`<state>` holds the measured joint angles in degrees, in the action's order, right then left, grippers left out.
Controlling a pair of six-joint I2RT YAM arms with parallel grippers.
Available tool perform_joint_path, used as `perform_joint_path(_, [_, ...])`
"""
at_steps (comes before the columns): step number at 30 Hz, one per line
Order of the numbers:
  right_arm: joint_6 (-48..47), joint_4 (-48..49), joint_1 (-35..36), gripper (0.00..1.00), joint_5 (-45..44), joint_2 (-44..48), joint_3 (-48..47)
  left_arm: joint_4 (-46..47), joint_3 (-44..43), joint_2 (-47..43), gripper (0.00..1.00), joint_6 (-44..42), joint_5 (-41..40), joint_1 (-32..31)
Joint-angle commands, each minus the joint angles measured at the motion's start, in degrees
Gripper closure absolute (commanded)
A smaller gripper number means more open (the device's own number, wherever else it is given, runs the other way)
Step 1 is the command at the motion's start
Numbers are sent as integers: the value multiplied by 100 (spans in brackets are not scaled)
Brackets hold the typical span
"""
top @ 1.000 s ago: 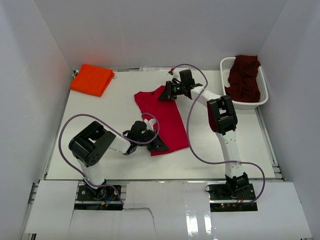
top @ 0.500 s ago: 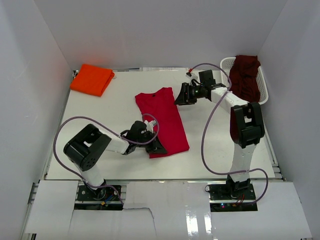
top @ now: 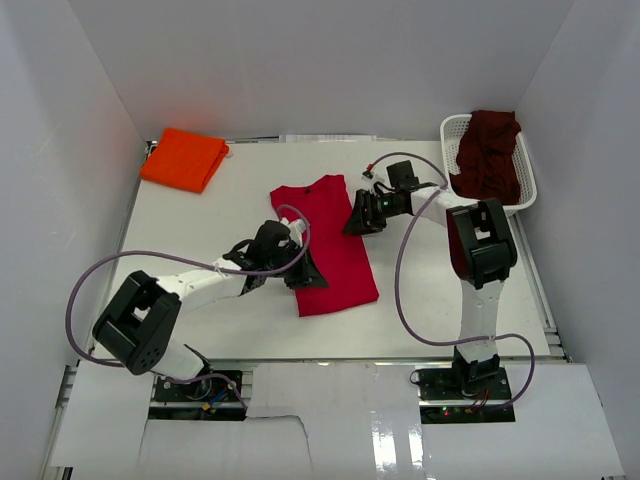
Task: Fold and stack the t-shirts
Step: Fold the folded rectangular tshirt in 1/3 of the way
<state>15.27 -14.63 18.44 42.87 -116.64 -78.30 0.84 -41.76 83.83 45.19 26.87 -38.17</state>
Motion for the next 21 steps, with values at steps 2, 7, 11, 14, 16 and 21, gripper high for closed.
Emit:
perform_joint_path(2, [82, 198, 37, 50, 239, -438, -668, -569, 246, -130, 94, -72, -271, 851])
perform_joint_path(7, [257, 215, 37, 51, 371, -1000, -1431, -576, 397, 167, 94, -431, -59, 1900])
perform_joint_path(11, [345, 145, 37, 51, 301, -1229, -1811, -594, 54, 563, 94, -564, -103, 2042])
perform_joint_path(14, [337, 127, 37, 51, 187, -1300, -1803, -568, -209, 931, 94, -546, -59, 2059])
perform_joint_path(16, [310, 162, 29, 52, 116, -1326, -1689, -506, -341, 1090, 94, -529, -24, 2051])
perform_joint_path(21, [214, 189, 20, 52, -51, -1396, -1443, -409, -500, 1565, 93, -520, 46, 2060])
